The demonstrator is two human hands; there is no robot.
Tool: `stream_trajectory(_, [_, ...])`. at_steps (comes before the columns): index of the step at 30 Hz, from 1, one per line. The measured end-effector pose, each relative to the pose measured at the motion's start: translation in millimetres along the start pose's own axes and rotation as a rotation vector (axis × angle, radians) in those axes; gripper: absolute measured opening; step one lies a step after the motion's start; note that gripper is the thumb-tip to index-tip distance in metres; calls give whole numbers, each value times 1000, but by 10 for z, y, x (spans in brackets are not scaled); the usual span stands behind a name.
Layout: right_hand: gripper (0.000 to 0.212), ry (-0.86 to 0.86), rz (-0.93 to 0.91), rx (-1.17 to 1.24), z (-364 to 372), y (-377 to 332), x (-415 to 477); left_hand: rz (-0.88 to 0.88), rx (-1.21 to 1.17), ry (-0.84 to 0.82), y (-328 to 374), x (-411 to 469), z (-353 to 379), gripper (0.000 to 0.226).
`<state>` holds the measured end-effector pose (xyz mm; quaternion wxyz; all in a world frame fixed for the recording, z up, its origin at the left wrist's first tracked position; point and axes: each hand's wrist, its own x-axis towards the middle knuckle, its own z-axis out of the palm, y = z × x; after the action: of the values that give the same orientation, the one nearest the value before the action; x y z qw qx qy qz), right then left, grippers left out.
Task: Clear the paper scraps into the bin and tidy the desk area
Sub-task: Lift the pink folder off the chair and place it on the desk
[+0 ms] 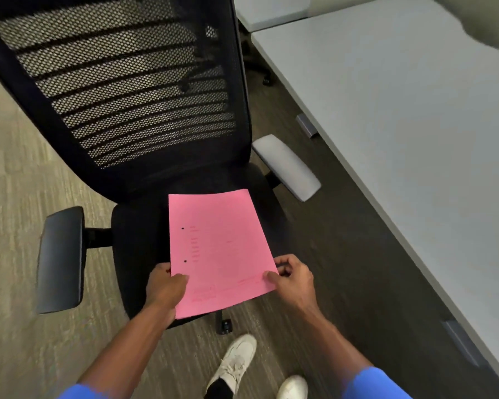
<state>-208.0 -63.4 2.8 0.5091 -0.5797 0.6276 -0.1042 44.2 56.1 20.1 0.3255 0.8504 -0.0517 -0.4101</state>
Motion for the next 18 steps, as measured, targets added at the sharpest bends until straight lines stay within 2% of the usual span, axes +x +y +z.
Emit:
stream_trajectory(1, [21, 0, 6, 12, -60, -11, -75, -3, -2, -8, -21, -70, -27, 18])
stream_trajectory(9, [12, 72, 46, 112, -732, -77, -686, 111, 12, -134, 45, -896, -181, 40])
stream_trajectory(18, [16, 206, 2, 216, -1591, -50, -1306, 214, -26, -284, 358, -1840, 140, 41])
